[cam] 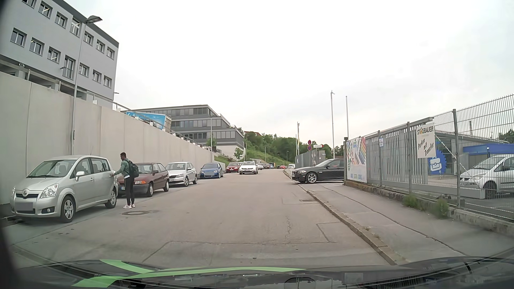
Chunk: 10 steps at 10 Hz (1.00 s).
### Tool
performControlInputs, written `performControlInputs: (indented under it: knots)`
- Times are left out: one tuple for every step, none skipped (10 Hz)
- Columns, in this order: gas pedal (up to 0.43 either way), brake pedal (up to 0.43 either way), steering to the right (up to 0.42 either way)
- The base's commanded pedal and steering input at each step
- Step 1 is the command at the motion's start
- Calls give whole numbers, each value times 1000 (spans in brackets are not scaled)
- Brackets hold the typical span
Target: Follow the waypoints while adhering to traffic rules and regulations
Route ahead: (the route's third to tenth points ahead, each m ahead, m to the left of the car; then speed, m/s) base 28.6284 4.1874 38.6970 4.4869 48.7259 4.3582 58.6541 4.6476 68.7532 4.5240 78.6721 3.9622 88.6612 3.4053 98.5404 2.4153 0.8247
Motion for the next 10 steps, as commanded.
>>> performControlInputs:
  knots:
    - [0,220,-6]
    - [0,220,-6]
    - [0,201,-6]
    - [0,195,-5]
    - [0,195,-5]
    - [0,195,-5]
    - [0,195,-4]
    - [0,189,-5]
    - [0,171,-5]
    - [0,171,-5]
